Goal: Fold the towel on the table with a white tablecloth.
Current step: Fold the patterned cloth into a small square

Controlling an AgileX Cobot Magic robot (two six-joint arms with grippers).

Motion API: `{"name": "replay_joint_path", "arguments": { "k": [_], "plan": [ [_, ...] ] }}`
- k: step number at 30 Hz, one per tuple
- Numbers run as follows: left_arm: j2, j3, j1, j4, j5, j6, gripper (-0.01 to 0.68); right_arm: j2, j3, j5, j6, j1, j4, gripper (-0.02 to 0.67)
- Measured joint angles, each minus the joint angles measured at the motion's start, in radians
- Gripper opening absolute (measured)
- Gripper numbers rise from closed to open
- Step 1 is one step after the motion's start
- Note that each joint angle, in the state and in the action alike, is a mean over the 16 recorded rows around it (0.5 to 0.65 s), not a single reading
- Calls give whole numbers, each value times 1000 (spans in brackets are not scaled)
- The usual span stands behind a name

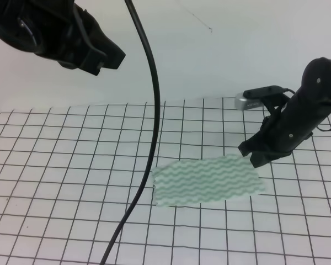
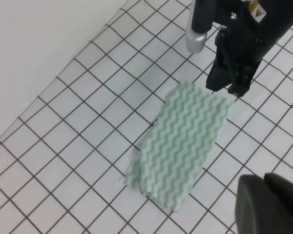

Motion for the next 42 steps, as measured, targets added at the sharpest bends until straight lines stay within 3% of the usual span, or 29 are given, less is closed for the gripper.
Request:
{"name": "replay_joint_path", "arguments": {
  "k": [6,21,42],
  "plan": [
    [-1,0,0,0,3,0,0,-26,0,6,13,0,-13,43],
    [-4,0,0,0,8,5,1,35,0,20,59,0,-7,247],
    [-4,0,0,0,9,3,1,76,0,18,72,0,2,256]
  ]
}}
